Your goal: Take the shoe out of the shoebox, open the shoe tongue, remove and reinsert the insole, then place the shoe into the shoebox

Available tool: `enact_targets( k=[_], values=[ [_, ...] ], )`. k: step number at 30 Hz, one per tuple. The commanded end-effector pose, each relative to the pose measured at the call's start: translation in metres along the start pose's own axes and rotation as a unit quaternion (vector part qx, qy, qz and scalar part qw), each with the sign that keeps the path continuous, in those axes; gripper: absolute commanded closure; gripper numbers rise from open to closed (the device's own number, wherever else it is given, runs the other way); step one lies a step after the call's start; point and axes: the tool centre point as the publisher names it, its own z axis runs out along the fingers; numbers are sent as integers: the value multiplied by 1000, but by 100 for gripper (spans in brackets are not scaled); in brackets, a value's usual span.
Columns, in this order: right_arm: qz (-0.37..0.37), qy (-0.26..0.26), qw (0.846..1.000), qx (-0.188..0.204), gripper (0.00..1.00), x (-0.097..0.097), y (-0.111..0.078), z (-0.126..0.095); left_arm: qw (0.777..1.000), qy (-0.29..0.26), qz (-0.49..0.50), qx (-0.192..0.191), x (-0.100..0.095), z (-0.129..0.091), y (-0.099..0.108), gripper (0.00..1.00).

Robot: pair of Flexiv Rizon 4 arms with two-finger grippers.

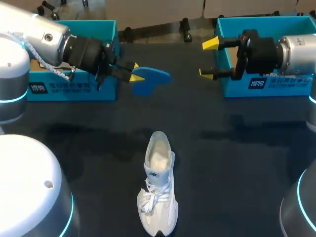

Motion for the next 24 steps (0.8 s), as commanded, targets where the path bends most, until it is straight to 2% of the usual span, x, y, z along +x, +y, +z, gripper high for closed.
enact_targets(
  k=[1,6,10,16,24],
  values=[
    [0,-1,1000,-1,0,0,-1,0,1000,6,0,1,-3,0,1,100],
    [0,-1,1000,-1,0,0,-1,0,988,-25,-153,23,-3,-2,-2,100],
    [0,-1,1000,-1,0,0,-1,0,963,-37,-265,34,-6,-5,3,100],
    [0,-1,1000,-1,0,0,-1,0,911,-51,-409,30,-9,-9,7,100],
    [0,-1,1000,-1,0,0,-1,0,824,-40,-564,47,-15,-8,15,100]
  ],
)
